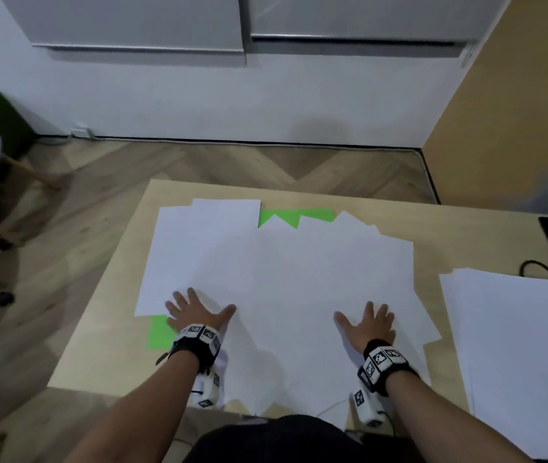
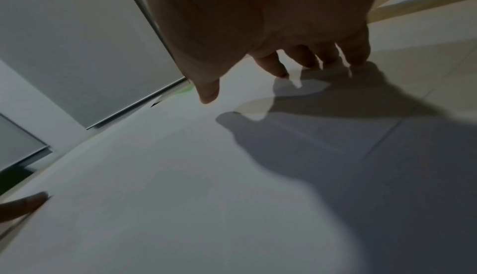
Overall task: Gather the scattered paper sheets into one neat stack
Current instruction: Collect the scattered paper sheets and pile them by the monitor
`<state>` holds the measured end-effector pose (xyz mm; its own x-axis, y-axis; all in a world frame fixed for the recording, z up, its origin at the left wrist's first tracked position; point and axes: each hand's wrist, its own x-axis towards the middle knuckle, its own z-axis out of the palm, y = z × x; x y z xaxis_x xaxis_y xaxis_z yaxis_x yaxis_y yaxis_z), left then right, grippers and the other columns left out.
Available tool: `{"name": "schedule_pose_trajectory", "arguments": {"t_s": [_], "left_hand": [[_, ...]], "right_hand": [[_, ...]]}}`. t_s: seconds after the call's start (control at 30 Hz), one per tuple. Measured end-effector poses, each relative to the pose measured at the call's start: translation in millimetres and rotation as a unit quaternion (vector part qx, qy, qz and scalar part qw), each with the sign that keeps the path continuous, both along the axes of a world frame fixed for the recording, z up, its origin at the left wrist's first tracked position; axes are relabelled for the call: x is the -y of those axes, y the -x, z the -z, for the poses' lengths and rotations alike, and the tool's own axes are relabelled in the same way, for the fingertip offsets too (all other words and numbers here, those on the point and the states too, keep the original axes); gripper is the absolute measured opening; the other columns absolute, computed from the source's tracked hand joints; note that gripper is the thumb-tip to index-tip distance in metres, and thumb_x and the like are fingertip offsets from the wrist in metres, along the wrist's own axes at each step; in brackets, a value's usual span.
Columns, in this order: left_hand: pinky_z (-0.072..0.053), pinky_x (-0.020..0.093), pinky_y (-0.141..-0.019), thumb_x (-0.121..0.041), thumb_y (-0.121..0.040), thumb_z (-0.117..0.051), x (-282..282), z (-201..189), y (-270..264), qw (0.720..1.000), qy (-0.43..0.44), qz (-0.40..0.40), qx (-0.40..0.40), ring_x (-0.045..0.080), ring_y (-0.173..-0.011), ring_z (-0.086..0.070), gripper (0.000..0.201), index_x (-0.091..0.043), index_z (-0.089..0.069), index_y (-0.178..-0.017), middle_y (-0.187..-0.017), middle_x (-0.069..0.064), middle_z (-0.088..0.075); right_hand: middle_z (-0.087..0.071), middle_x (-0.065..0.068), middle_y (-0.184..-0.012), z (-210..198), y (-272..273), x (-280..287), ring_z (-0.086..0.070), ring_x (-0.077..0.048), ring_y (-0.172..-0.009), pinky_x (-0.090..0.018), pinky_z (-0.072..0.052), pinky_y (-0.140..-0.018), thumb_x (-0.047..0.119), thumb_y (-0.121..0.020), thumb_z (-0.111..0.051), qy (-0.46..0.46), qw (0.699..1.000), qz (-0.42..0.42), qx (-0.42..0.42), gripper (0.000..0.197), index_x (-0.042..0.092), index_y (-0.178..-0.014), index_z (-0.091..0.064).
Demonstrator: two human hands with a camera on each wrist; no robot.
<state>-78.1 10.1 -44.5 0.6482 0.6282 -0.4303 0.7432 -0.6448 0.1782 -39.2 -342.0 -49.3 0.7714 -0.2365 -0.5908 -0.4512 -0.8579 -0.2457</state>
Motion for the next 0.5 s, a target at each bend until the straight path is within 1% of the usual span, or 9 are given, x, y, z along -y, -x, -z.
{"name": "schedule_pose_trajectory", "arguments": {"t_s": [0.07, 0.13, 0.2, 0.23, 0.3, 0.33, 0.37, 0.43, 0.5], "left_hand": [[-0.012, 0.052, -0.119, -0.088, -0.065, -0.053, -7, 9, 6, 1.000, 0.002, 0.001, -0.011, 0.037, -0.150, 0.005, 0.127, -0.017, -0.002, -0.157, -0.164, 0.011, 0.007], [-0.010, 0.050, -0.120, -0.091, -0.067, -0.046, -5, 15, 11, 1.000, -0.006, 0.015, -0.005, 0.037, -0.150, 0.006, 0.127, -0.016, 0.000, -0.158, -0.164, 0.013, 0.008], [-0.011, 0.049, -0.120, -0.092, -0.068, -0.041, -3, 17, 14, 0.999, -0.017, 0.033, -0.003, 0.038, -0.150, 0.003, 0.124, -0.014, -0.002, -0.157, -0.164, 0.015, 0.004], [-0.015, 0.049, -0.119, -0.091, -0.070, -0.040, -2, 16, 13, 0.999, -0.019, 0.042, -0.004, 0.038, -0.149, -0.002, 0.122, -0.014, -0.005, -0.157, -0.164, 0.016, -0.001], [-0.026, 0.050, -0.111, -0.089, -0.070, -0.041, -5, 10, 7, 0.998, -0.027, 0.057, 0.006, 0.038, -0.143, -0.022, 0.116, -0.012, -0.018, -0.153, -0.158, 0.017, -0.022], [-0.030, 0.049, -0.106, -0.089, -0.069, -0.043, -8, 6, 1, 0.997, -0.033, 0.065, 0.013, 0.037, -0.136, -0.031, 0.112, -0.013, -0.025, -0.150, -0.151, 0.015, -0.033], [-0.033, 0.049, -0.103, -0.089, -0.067, -0.045, -13, 2, -6, 0.996, -0.035, 0.074, 0.018, 0.036, -0.131, -0.036, 0.110, -0.013, -0.031, -0.146, -0.144, 0.013, -0.041], [-0.035, 0.050, -0.101, -0.088, -0.063, -0.051, -29, -1, -21, 0.995, -0.028, 0.091, 0.033, 0.035, -0.130, -0.036, 0.109, -0.014, -0.036, -0.142, -0.141, 0.010, -0.043], [-0.035, 0.051, -0.105, -0.084, -0.061, -0.061, -49, -2, -35, 0.994, 0.002, 0.102, 0.049, 0.033, -0.136, -0.030, 0.113, -0.015, -0.032, -0.145, -0.146, 0.009, -0.035]], "right_hand": [[0.015, -0.013, -0.162, -1, 2, -16, 0.012, -0.031, -0.150, -0.050, -0.006, -0.121, 0.081, -0.082, -0.037, 0.013, 1.000, -0.007, -0.001, 0.106, 0.016, -0.157, 0.000], [0.015, -0.014, -0.162, -1, 4, -34, 0.012, -0.032, -0.150, -0.049, -0.006, -0.121, 0.081, -0.083, -0.034, 0.019, 1.000, -0.021, 0.001, 0.105, 0.014, -0.157, 0.001], [0.016, -0.015, -0.162, 0, 6, -53, 0.012, -0.032, -0.149, -0.049, -0.006, -0.121, 0.080, -0.084, -0.031, 0.024, 0.999, -0.045, 0.003, 0.104, 0.013, -0.157, 0.001], [0.016, -0.015, -0.162, 0, 8, -63, 0.012, -0.032, -0.149, -0.048, -0.006, -0.121, 0.080, -0.084, -0.031, 0.024, 0.998, -0.059, 0.004, 0.104, 0.013, -0.157, 0.001], [0.017, -0.015, -0.161, 0, 10, -81, 0.013, -0.032, -0.149, -0.048, -0.004, -0.121, 0.081, -0.084, -0.031, 0.016, 0.996, -0.087, 0.010, 0.104, 0.014, -0.157, 0.001], [0.017, -0.014, -0.162, 1, 10, -90, 0.014, -0.031, -0.149, -0.047, -0.002, -0.121, 0.081, -0.084, -0.033, 0.011, 0.995, -0.103, 0.014, 0.104, 0.015, -0.156, 0.001], [0.017, -0.014, -0.162, 2, 12, -98, 0.015, -0.031, -0.149, -0.047, -0.002, -0.121, 0.080, -0.083, -0.036, 0.008, 0.993, -0.120, 0.017, 0.104, 0.016, -0.156, 0.001], [0.018, -0.013, -0.161, 3, 16, -110, 0.016, -0.031, -0.149, -0.047, -0.002, -0.121, 0.077, -0.083, -0.043, 0.013, 0.988, -0.155, 0.016, 0.105, 0.017, -0.156, 0.004], [0.019, -0.012, -0.161, 4, 21, -117, 0.016, -0.031, -0.149, -0.048, -0.005, -0.121, 0.074, -0.084, -0.048, 0.019, 0.984, -0.174, 0.014, 0.106, 0.018, -0.156, 0.005]]}}
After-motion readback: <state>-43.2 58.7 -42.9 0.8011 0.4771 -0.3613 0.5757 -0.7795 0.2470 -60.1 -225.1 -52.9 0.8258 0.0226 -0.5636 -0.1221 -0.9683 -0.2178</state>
